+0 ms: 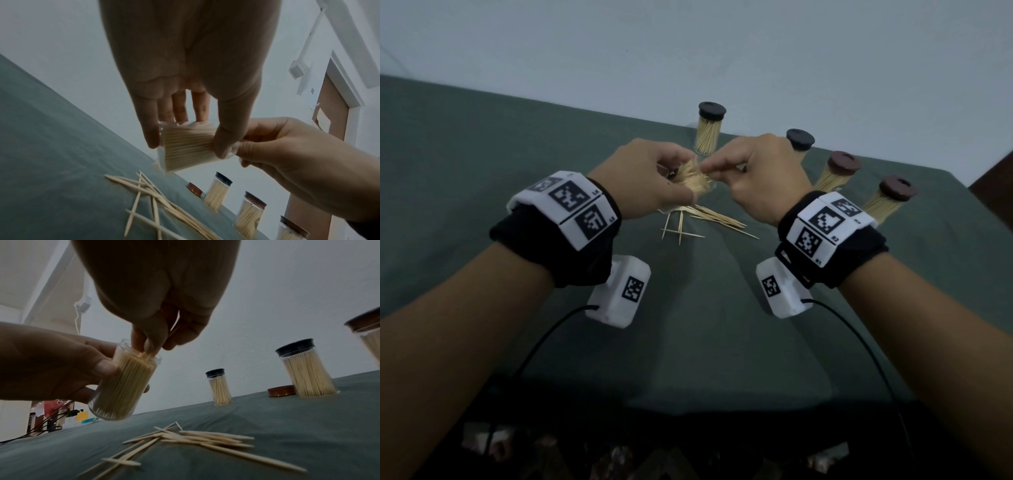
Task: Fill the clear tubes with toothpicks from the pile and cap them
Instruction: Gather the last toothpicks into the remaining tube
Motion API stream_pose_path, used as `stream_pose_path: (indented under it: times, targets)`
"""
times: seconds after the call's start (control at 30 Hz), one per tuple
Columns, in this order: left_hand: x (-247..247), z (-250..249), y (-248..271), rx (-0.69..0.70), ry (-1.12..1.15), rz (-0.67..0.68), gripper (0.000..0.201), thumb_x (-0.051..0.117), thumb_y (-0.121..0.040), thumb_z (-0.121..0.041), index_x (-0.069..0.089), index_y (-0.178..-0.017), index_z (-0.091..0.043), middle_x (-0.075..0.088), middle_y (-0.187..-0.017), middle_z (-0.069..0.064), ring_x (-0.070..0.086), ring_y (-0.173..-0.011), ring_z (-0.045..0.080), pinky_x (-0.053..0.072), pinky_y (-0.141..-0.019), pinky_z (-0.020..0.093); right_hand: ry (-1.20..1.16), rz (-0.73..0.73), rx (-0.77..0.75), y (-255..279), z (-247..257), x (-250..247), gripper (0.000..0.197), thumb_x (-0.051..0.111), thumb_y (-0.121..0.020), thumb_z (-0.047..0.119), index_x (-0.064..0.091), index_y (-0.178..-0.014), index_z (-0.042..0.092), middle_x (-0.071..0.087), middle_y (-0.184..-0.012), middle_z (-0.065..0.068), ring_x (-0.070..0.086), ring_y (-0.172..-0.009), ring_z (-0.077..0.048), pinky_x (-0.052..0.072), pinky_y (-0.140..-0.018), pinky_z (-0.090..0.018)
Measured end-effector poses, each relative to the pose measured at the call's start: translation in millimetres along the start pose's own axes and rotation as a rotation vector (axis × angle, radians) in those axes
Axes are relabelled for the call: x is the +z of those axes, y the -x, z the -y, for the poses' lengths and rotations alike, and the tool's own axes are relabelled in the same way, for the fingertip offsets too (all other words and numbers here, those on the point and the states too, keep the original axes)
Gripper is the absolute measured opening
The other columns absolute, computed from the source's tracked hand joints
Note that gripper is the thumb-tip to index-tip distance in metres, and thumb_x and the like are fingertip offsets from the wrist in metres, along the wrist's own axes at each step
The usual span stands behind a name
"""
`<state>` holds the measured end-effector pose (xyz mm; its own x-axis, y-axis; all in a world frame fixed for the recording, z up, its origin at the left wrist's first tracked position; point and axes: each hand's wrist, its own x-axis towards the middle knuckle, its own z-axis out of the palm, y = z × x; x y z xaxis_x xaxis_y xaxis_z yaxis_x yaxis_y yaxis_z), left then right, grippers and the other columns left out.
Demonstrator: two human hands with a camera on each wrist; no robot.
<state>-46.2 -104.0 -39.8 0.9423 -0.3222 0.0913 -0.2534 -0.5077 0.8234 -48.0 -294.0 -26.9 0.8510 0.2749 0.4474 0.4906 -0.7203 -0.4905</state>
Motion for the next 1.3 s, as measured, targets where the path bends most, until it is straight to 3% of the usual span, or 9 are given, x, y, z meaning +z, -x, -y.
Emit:
stream_pose_path:
  times: [0.13,0.27,0.43,0.63,0.77,0.93,1.03,1.17,1.3]
  targets:
    - [1.8,-0.1,0.4,0.001,-0.001,0.015,0.053,0.078,-0.061,-0.035,0.069,-0.113,-0.034,0.073,-0.101,-0.010,0.070,-0.089,0.009,0.057,-0.089,0.040,-0.044,-0.056,0.070,-0.2,0.3,-1.9,0.017,0.079,-0.077,0.015,0.077,-0.093,0.020,0.072,-0.086,0.006,0.063,-0.076,-0.002,0.047,-0.072,-0.009]
    - [-2.8,1.1,-0.8,-0.013,0.005,-0.020,0.054,0.081,-0.063,-0.036,0.068,-0.115,-0.034,0.071,-0.104,-0.009,0.070,-0.090,0.009,0.057,-0.089,0.038,-0.069,-0.062,0.058,-0.8,-1.6,-3.1,0.019,0.069,-0.084,0.007,0.077,-0.094,0.021,0.072,-0.085,0.007,0.067,-0.080,-0.004,0.054,-0.077,-0.023]
    - [-2.5,0.3,0.8,0.014,-0.003,0.004,0.047,0.083,-0.073,-0.022,0.068,-0.117,-0.030,0.072,-0.102,-0.010,0.070,-0.090,0.008,0.056,-0.090,0.034,-0.094,-0.024,0.057,-0.3,1.7,-2.2,0.019,0.080,-0.077,0.012,0.077,-0.093,0.021,0.073,-0.083,0.006,0.066,-0.075,-0.001,0.051,-0.072,-0.012]
    - [-1.6,-0.3,-0.4,0.034,0.035,0.009,0.043,0.081,-0.076,-0.019,0.068,-0.116,-0.029,0.071,-0.103,-0.008,0.070,-0.088,0.009,0.056,-0.082,0.028,-0.173,-0.129,0.036,1.0,2.5,-3.2,0.012,0.079,-0.078,0.026,0.076,-0.083,0.016,0.071,-0.071,0.003,0.065,-0.062,-0.007,0.053,-0.061,-0.022]
    - [-8.4,6.7,-4.6,-0.005,0.081,-0.064,0.044,0.081,-0.076,-0.020,0.066,-0.118,-0.026,0.069,-0.105,-0.005,0.068,-0.092,0.008,0.055,-0.086,0.029,-0.067,-0.174,-0.051,0.3,-1.6,-3.6,0.020,0.061,-0.092,0.020,0.074,-0.106,0.019,0.070,-0.096,0.010,0.060,-0.082,0.006,0.042,-0.077,-0.009]
    - [-10.6,7.5,-6.0,-0.003,0.136,-0.091,0.048,0.080,-0.077,-0.012,0.062,-0.121,-0.019,0.068,-0.106,-0.002,0.068,-0.097,0.014,0.055,-0.089,0.032,0.139,0.088,-0.092,0.8,-5.1,-4.1,0.041,0.048,-0.092,0.002,0.066,-0.124,0.021,0.061,-0.129,0.001,0.054,-0.121,-0.014,0.039,-0.105,-0.025]
    - [-5.9,5.7,-3.8,0.008,0.122,-0.046,0.046,0.078,-0.077,-0.007,0.061,-0.118,-0.018,0.068,-0.105,-0.002,0.069,-0.094,0.013,0.056,-0.088,0.029,0.182,0.168,-0.108,5.1,-3.0,2.2,0.049,0.048,-0.088,-0.004,0.066,-0.123,0.026,0.058,-0.133,-0.002,0.052,-0.124,-0.019,0.035,-0.105,-0.022]
    - [-4.6,5.1,-3.4,0.023,0.148,-0.046,0.042,0.078,-0.077,-0.005,0.061,-0.113,-0.018,0.068,-0.101,-0.003,0.068,-0.088,0.008,0.054,-0.082,0.017,0.171,0.019,-0.096,2.9,4.8,1.1,0.047,0.047,-0.089,-0.003,0.064,-0.127,0.020,0.053,-0.138,-0.007,0.049,-0.127,-0.023,0.037,-0.107,-0.031]
    - [-8.1,5.0,-4.0,0.029,0.125,-0.055,0.046,0.079,-0.077,-0.007,0.060,-0.117,-0.018,0.066,-0.101,-0.005,0.066,-0.089,0.005,0.052,-0.082,0.015,0.304,0.286,-0.020,5.5,9.4,-2.3,0.068,0.042,-0.083,-0.008,0.053,-0.136,0.032,0.031,-0.156,-0.005,0.033,-0.140,-0.028,0.027,-0.115,-0.039]
